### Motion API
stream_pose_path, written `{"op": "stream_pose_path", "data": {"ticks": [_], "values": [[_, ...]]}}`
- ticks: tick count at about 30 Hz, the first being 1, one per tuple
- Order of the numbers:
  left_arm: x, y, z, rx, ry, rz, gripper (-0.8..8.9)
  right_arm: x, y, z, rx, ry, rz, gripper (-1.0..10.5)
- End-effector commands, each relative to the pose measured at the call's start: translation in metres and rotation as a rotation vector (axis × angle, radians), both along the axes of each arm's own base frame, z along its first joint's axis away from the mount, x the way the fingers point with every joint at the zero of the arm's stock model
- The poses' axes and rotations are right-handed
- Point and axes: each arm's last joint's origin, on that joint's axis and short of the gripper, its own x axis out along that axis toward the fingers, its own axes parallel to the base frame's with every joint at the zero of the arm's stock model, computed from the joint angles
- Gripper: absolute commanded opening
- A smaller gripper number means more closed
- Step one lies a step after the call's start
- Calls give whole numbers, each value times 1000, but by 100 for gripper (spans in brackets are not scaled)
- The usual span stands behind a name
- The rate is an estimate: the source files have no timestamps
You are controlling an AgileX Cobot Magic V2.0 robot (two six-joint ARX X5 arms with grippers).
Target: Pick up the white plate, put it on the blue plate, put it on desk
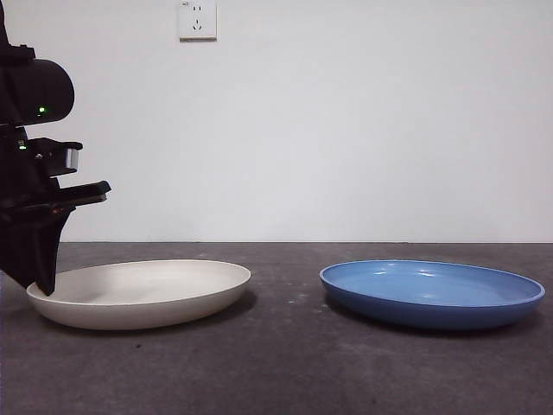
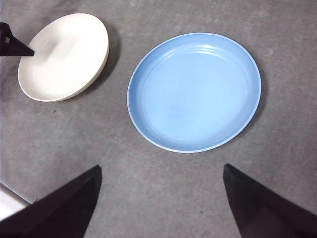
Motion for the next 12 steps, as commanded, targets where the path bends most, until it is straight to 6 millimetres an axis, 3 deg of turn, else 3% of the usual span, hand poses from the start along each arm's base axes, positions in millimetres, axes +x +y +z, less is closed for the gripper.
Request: {"op": "stream_pose_path", "data": {"ticks": [1, 12], "values": [[6, -2, 0, -7, -10, 26, 9, 1, 0, 5, 9, -17, -4, 393], [5, -3, 6, -68, -16, 46, 9, 1, 0, 5, 9, -18, -3, 393]]}}
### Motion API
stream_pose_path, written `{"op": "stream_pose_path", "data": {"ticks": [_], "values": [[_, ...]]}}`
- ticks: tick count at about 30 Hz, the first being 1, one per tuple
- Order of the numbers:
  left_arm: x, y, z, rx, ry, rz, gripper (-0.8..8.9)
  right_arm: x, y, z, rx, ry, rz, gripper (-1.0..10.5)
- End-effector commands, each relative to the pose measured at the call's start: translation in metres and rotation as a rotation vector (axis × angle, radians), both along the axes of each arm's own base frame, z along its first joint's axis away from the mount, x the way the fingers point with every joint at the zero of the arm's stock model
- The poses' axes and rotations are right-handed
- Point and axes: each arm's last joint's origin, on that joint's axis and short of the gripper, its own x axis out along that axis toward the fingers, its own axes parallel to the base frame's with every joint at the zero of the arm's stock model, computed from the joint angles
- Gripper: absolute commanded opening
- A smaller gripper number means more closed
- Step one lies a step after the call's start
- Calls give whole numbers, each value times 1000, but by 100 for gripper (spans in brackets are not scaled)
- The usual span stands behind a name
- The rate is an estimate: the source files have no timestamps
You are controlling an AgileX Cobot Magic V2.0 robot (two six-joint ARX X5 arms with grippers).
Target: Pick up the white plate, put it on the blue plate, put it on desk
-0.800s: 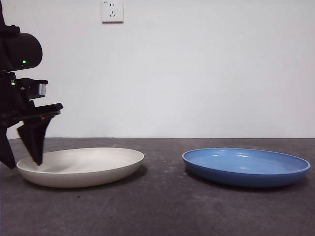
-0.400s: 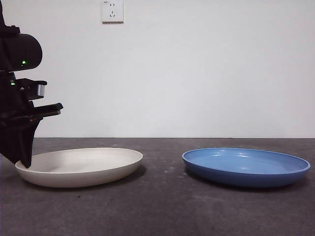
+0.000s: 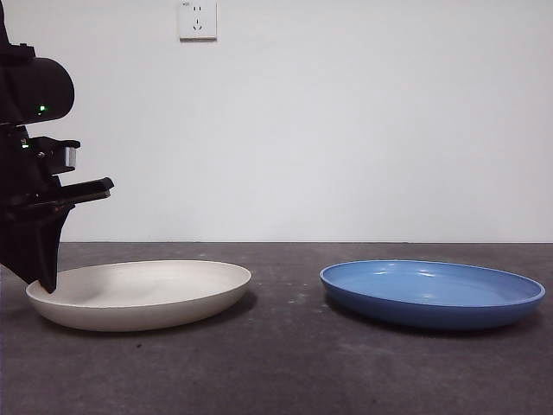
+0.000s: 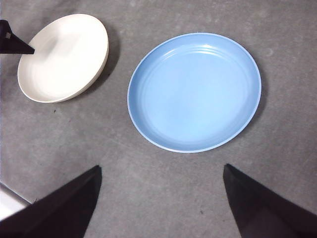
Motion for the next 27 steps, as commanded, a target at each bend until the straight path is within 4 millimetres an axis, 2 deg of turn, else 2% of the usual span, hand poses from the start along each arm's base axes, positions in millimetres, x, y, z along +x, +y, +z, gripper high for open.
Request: {"op": "stream_pose_path", "data": {"ticks": [1, 8, 14, 18, 22, 27], "values": [[3, -2, 8, -47, -23, 4, 9, 1, 0, 5, 9, -18, -4, 393], [-10, -8, 47, -235, -114, -57, 9, 2, 0, 6, 10, -26, -4, 393], [-18, -22, 85, -293, -218, -85, 10, 2, 0, 6, 15, -28, -9, 393], [-15, -43, 105, -321, -261, -129, 10, 2, 0, 7, 28, -22, -23, 393], [-10, -73, 120, -293, -310, -173, 10, -2, 0, 12, 38, -41, -32, 393], [1, -114, 126, -297, -315, -253, 10, -10, 0, 24, 50, -95, -38, 393]]}}
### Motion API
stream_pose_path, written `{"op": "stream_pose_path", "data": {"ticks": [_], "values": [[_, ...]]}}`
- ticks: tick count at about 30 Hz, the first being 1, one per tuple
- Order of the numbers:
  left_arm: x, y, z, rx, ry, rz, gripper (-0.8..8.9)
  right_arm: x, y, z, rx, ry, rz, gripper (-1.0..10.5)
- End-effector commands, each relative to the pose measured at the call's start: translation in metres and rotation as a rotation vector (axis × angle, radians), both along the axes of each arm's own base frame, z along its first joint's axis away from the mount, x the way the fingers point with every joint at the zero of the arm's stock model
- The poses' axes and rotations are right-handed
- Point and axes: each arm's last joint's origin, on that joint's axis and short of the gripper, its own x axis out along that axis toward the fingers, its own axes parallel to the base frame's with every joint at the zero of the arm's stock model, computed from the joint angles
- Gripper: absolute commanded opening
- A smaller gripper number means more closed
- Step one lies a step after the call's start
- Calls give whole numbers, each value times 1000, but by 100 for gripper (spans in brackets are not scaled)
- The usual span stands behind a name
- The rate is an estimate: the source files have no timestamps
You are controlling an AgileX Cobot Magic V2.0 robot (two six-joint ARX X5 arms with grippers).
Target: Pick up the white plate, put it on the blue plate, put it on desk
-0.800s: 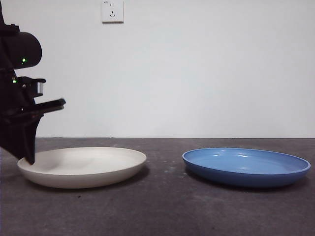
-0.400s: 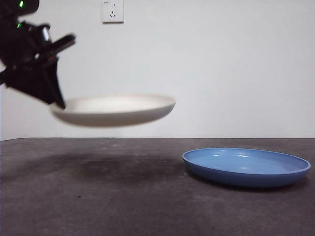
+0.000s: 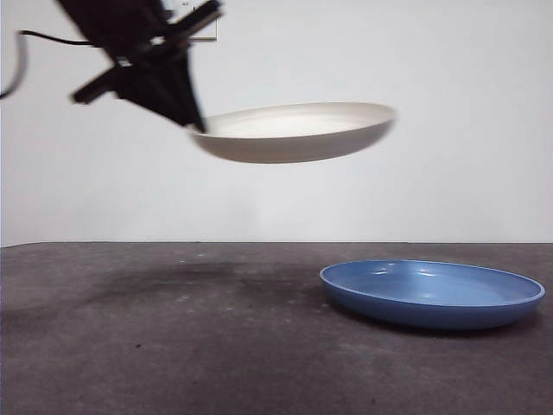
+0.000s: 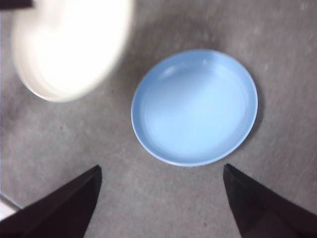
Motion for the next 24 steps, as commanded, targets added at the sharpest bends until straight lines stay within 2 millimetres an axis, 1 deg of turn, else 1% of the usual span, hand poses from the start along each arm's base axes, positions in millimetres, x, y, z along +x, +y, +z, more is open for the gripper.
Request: {"op": "stream_pose_path", "data": {"ticks": [1, 5, 10, 15, 18, 24], "values": [[11, -25, -1, -7, 5, -37, 10, -4, 0, 12, 18, -48, -9, 393], [22, -56, -14, 5, 37, -88, 10, -11, -1, 23, 31, -87, -19, 393], [36, -91, -40, 52, 76, -122, 10, -24, -1, 36, 32, -122, -25, 393], [50, -114, -64, 96, 113, -132, 10, -33, -3, 42, 8, -139, -57, 393], [57, -126, -74, 103, 130, -138, 10, -35, -3, 43, 3, -141, -64, 393], [61, -142, -92, 136, 161, -153, 10, -36, -3, 42, 2, -130, -64, 393]]}}
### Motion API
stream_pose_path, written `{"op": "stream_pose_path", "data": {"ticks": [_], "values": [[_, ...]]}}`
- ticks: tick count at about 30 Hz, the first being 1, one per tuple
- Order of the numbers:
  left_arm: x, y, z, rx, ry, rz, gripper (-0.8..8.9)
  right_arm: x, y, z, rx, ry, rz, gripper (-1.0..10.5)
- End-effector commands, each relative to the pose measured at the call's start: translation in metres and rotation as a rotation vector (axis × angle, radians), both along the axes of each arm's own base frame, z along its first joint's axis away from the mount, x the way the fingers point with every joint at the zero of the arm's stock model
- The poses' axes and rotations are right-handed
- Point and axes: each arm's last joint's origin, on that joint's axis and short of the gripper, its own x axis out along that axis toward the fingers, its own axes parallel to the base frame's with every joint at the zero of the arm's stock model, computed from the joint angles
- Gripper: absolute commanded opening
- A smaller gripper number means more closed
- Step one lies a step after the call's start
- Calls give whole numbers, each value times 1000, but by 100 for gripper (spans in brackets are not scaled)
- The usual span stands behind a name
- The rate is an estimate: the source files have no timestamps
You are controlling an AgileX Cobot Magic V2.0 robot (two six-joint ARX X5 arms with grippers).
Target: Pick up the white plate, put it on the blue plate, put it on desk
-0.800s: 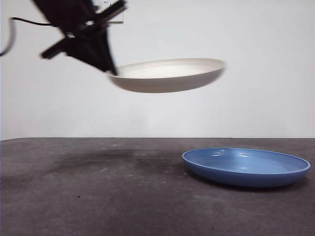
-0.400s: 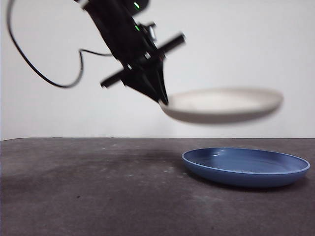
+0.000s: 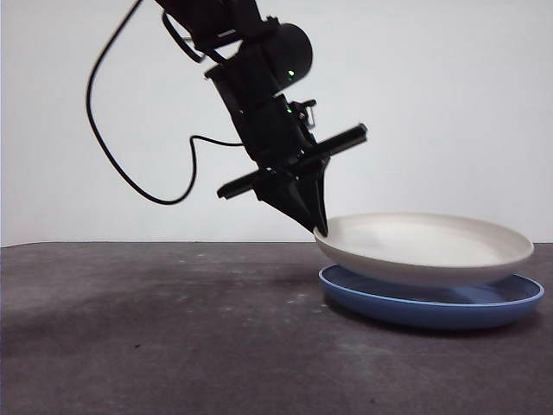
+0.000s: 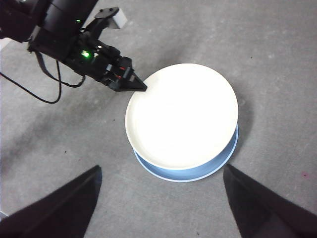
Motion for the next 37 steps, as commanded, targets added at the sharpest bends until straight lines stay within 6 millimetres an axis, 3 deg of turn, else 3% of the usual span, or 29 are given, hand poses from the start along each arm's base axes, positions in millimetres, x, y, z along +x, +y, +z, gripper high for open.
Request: {"op": "stream_pose_path", "data": {"ticks": [1, 7, 12, 16, 19, 22, 26, 29, 33, 37], "values": [[3, -11, -9, 2, 8, -5, 10, -1, 0, 5, 7, -11, -6, 393], [0, -17, -27, 39, 54, -18, 12, 0, -1, 4, -11, -13, -27, 393], [-2, -20, -27, 39, 55, -25, 339, 0, -1, 4, -11, -13, -27, 393], [-4, -18, -16, 41, 55, -35, 348, 0, -1, 4, -13, -8, -28, 393], [-7, -11, 19, 16, -20, -68, 348, 0, -1, 4, -13, -6, -28, 393], [-19, 9, 75, -49, -141, -77, 347, 0, -1, 4, -14, -5, -29, 393], [-45, 53, 153, -138, -311, -51, 348, 0, -2, 3, -34, -7, -54, 393], [-72, 93, 198, -154, -407, -32, 347, 0, -2, 3, -41, -6, -65, 393], [-109, 145, 223, -115, -455, 9, 344, 1, -2, 3, -41, -5, -65, 393], [-148, 181, 209, -115, -436, 2, 344, 2, -2, 3, -42, 0, -65, 393]]}}
